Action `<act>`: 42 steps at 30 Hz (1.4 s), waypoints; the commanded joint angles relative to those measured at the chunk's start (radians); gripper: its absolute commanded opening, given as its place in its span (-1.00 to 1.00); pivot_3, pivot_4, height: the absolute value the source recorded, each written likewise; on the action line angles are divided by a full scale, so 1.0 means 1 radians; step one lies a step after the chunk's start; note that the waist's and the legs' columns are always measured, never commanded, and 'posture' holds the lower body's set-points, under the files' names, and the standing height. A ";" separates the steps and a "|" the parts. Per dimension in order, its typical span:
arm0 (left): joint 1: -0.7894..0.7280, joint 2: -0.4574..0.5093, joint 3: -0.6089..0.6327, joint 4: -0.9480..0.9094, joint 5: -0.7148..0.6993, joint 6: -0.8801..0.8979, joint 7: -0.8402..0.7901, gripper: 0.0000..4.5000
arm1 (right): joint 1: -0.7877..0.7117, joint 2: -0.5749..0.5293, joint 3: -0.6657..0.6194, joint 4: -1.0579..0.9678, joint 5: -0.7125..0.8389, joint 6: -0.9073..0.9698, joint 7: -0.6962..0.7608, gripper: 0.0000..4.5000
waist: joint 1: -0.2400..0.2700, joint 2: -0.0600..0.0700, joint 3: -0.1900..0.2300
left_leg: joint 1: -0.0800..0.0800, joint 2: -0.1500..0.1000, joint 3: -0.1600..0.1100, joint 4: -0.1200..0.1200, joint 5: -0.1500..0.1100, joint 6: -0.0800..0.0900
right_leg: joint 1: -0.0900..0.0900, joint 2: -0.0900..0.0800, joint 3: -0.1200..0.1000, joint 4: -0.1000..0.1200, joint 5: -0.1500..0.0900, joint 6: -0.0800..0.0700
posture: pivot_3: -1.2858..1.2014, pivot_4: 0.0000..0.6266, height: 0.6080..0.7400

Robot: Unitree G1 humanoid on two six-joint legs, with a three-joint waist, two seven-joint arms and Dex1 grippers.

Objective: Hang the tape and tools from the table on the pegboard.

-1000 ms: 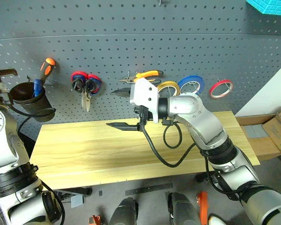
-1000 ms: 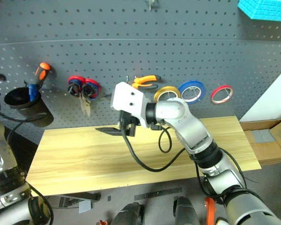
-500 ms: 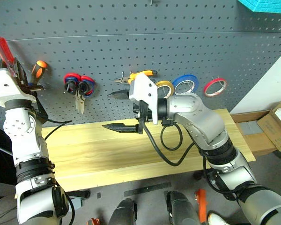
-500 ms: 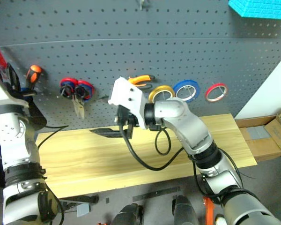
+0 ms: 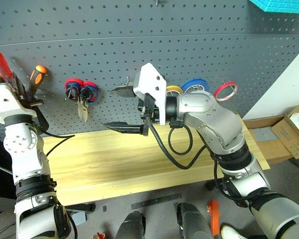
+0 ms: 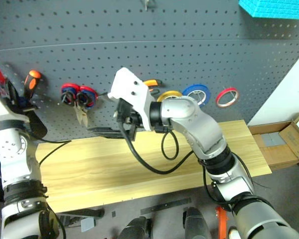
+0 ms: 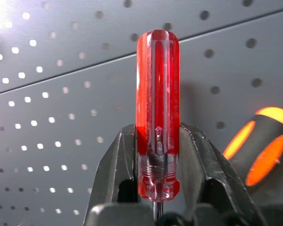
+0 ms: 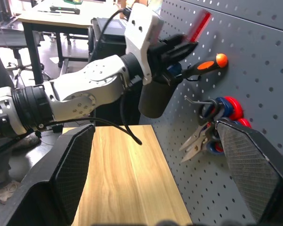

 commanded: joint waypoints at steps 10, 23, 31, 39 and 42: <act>0.023 -0.005 0.049 -0.184 -0.018 0.003 0.074 0.84 | -0.011 -0.006 0.001 -0.011 -0.006 -0.032 0.002 0.89 | 0.000 0.000 0.000 | 0.000 0.009 0.003 0.000 0.000 0.000 | 0.000 0.001 -0.002 0.000 0.002 -0.002 | 0.04 -0.55 1.00; -0.014 -0.037 -0.232 -0.523 -0.077 0.183 -0.151 0.96 | 0.012 -0.027 -0.013 -0.019 -0.014 -0.049 0.004 0.89 | 0.000 0.001 -0.016 | 0.000 0.010 0.004 0.001 0.000 0.000 | 0.000 0.002 -0.002 -0.001 0.003 -0.002 | 0.03 -0.57 1.00; 0.258 -0.083 -0.352 -0.741 -0.170 0.516 -0.247 0.96 | 0.140 -0.150 -0.033 -0.123 -0.006 -0.020 0.014 0.89 | -0.021 0.010 -0.023 | 0.002 0.012 0.007 0.000 0.000 0.000 | 0.000 0.004 0.001 0.001 0.003 -0.002 | 0.02 -0.58 1.00; 0.450 -0.143 -0.369 -0.774 -0.123 0.672 -0.193 0.96 | 0.487 -0.276 -0.034 -0.166 -0.108 -0.098 -0.103 0.89 | 0.000 0.016 -0.039 | 0.004 0.013 0.008 0.000 0.000 0.000 | 0.002 0.005 0.003 0.000 0.005 -0.003 | 0.03 -0.64 1.00; 0.479 -0.156 -0.380 -0.733 -0.092 0.661 -0.197 0.96 | 0.597 -0.275 -0.034 -0.098 -0.176 -0.198 -0.162 0.89 | 0.019 0.018 -0.042 | 0.013 0.012 0.010 -0.001 0.000 0.000 | 0.011 0.008 0.003 -0.002 0.005 -0.004 | 0.02 -0.67 1.00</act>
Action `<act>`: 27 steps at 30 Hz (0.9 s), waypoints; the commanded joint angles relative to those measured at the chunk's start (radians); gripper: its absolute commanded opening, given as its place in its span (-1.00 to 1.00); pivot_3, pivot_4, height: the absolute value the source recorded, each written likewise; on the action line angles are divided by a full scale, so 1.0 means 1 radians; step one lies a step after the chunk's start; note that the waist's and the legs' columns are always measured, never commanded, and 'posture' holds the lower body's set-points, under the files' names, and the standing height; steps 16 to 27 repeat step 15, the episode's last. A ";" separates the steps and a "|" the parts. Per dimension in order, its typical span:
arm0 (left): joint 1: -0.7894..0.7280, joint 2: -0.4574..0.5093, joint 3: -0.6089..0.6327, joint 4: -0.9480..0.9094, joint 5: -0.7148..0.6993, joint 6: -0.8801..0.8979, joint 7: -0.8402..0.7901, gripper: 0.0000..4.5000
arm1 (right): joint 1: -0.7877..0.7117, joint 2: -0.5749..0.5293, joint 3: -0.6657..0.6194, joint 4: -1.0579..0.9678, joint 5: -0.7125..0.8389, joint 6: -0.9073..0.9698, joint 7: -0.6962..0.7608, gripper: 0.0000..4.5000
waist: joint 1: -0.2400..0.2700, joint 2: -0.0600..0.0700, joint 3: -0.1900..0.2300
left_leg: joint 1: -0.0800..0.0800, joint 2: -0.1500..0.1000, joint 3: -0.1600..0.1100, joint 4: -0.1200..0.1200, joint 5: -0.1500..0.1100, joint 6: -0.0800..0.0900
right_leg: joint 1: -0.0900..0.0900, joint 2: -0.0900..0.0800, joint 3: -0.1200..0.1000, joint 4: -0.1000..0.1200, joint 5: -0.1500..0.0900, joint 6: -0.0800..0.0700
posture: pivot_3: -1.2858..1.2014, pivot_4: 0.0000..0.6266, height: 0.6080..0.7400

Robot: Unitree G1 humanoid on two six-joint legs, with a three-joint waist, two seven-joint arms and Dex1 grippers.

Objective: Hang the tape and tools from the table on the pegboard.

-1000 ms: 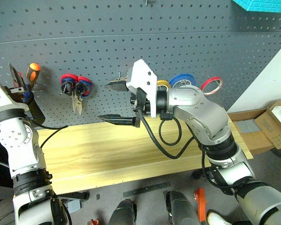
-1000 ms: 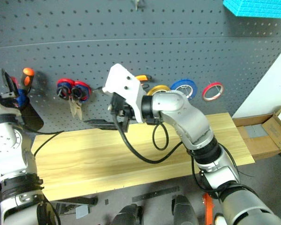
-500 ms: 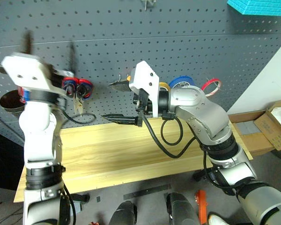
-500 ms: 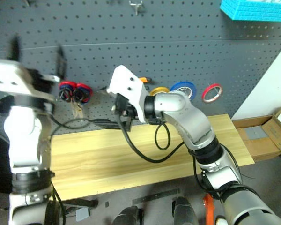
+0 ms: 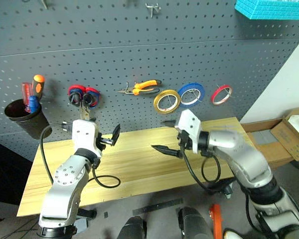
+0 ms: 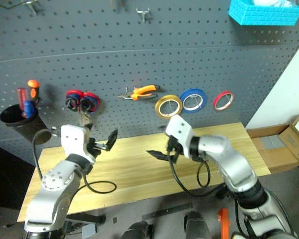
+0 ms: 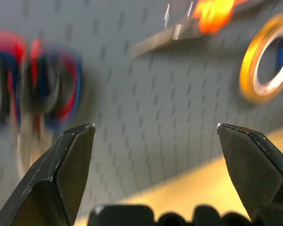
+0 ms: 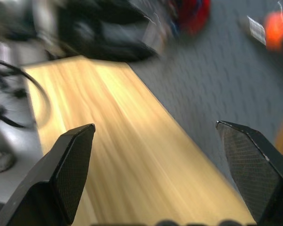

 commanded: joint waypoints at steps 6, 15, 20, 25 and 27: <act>0.067 -0.059 0.026 0.195 0.081 -0.100 0.029 0.96 | 0.217 0.132 -0.106 0.313 -0.159 -0.445 -0.287 0.89 | 0.018 0.004 -0.018 | 0.024 0.002 0.006 -0.003 -0.003 0.003 | 0.023 0.007 0.002 -0.004 0.001 -0.001 | 0.01 -0.81 1.00; 0.107 -0.149 0.078 0.408 0.144 -0.309 0.120 0.96 | 0.291 0.181 -0.222 0.628 -0.212 -0.723 -0.442 0.89 | 0.021 0.007 -0.056 | 0.030 0.003 0.007 -0.002 -0.003 0.003 | 0.029 0.010 0.004 -0.004 0.002 -0.003 | 0.02 -0.93 1.00; 0.107 -0.149 0.078 0.408 0.144 -0.309 0.120 0.96 | 0.291 0.181 -0.222 0.628 -0.212 -0.723 -0.442 0.89 | 0.021 0.007 -0.056 | 0.030 0.003 0.007 -0.002 -0.003 0.003 | 0.029 0.010 0.004 -0.004 0.002 -0.003 | 0.02 -0.93 1.00; 0.107 -0.149 0.078 0.408 0.144 -0.309 0.120 0.96 | 0.291 0.181 -0.222 0.628 -0.212 -0.723 -0.442 0.89 | 0.021 0.007 -0.056 | 0.030 0.003 0.007 -0.002 -0.003 0.003 | 0.029 0.010 0.004 -0.004 0.002 -0.003 | 0.02 -0.93 1.00; 0.107 -0.149 0.078 0.408 0.144 -0.309 0.120 0.96 | 0.291 0.181 -0.222 0.628 -0.212 -0.723 -0.442 0.89 | 0.021 0.007 -0.056 | 0.030 0.003 0.007 -0.002 -0.003 0.003 | 0.029 0.010 0.004 -0.004 0.002 -0.003 | 0.02 -0.93 1.00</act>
